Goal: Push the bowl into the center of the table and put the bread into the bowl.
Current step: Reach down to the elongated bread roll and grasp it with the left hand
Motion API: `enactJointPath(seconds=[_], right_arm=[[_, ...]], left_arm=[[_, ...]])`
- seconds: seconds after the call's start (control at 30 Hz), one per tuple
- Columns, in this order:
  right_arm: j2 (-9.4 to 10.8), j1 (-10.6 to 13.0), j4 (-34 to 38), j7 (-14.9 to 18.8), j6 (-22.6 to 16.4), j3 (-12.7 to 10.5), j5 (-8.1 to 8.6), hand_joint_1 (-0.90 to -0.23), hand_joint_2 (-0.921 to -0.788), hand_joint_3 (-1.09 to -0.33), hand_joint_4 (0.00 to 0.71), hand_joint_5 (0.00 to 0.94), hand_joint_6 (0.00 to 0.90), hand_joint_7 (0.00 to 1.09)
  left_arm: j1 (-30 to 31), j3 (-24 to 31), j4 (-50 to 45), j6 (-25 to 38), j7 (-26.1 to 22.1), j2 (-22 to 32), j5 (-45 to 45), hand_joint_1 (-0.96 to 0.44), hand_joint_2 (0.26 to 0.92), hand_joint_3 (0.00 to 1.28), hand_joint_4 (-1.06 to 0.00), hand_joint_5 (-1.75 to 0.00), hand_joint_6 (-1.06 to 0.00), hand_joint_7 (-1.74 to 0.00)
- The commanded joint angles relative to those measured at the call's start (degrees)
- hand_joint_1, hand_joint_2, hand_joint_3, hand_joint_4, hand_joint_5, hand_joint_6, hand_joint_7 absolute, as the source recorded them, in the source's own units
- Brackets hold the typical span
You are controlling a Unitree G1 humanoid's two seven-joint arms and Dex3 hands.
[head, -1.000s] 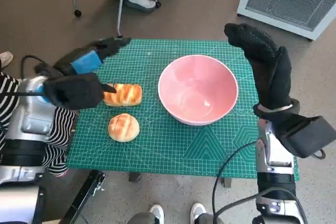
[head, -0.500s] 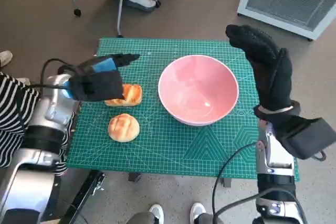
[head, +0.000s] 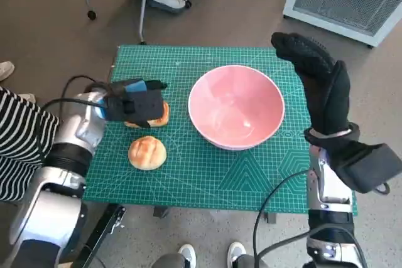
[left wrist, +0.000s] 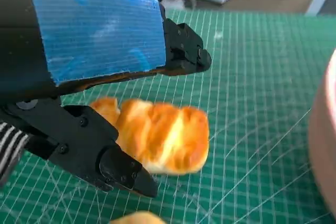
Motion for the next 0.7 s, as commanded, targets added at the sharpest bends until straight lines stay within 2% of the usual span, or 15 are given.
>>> enactJointPath(seconds=[0.03, 0.13, 0.23, 0.53, 0.57, 0.6, 0.63, 0.7], right_arm=[[0.14, 1.57, -0.23, -0.35, 1.15, -0.12, 0.52, -0.808, -0.921, -0.735, 0.213, 0.005, 0.039, 0.62], [0.16, 1.69, -0.35, -0.25, 1.24, -0.11, 0.60, -0.808, -0.921, -0.735, 0.212, 0.005, 0.040, 0.62], [0.18, 1.75, -0.44, -0.22, 1.33, -0.09, 0.62, -0.807, -0.921, -0.736, 0.212, 0.004, 0.040, 0.62], [0.20, 1.93, -0.84, -0.05, 2.06, -0.20, 1.14, -0.806, -0.921, -0.735, 0.209, 0.002, 0.042, 0.62], [0.21, 1.93, -0.85, -0.03, 2.12, -0.21, 1.21, -0.806, -0.921, -0.735, 0.209, 0.002, 0.042, 0.62], [0.21, 1.94, -0.88, -0.02, 2.16, -0.21, 1.25, -0.806, -0.921, -0.734, 0.209, 0.002, 0.043, 0.62], [0.23, 1.92, -0.84, 0.04, 2.19, -0.22, 1.35, -0.806, -0.921, -0.734, 0.209, 0.002, 0.043, 0.62], [0.27, 1.91, -0.78, 0.17, 2.15, -0.21, 1.46, -0.806, -0.921, -0.734, 0.209, 0.002, 0.043, 0.62]], left_arm=[[-1.44, -1.09, 2.17, 1.58, 1.13, -0.92, 1.01, -0.20, 0.750, 0.01, -0.25, -0.02, -0.42, -0.06], [-1.41, -1.54, 3.32, 2.34, 2.15, -1.56, 1.24, -0.17, 0.757, 0.01, -0.28, -0.03, -0.45, -0.06], [-1.35, -2.00, 4.36, 2.69, 3.26, -2.04, 1.46, -0.11, 0.777, 0.01, -0.36, -0.03, -0.52, -0.07], [-0.56, -3.23, 5.77, 1.09, 7.56, -2.31, 2.43, 0.01, 0.846, 0.03, -0.73, -0.13, -0.76, -0.17], [-0.49, -3.28, 5.73, 0.79, 7.83, -2.22, 2.42, 0.01, 0.861, 0.04, -0.73, -0.32, -0.73, -0.38], [-0.45, -3.33, 5.72, 0.58, 8.01, -2.16, 2.40, 0.00, 0.883, 0.07, -0.70, -0.64, -0.66, -0.70], [-0.34, -3.29, 5.61, 0.08, 8.33, -2.00, 2.33, 0.00, 0.896, 0.09, -0.68, -0.84, -0.62, -0.91], [-0.12, -3.15, 5.31, -1.04, 9.01, -1.62, 2.17, 0.00, 0.908, 0.08, -0.69, -1.00, -0.61, -1.03]])
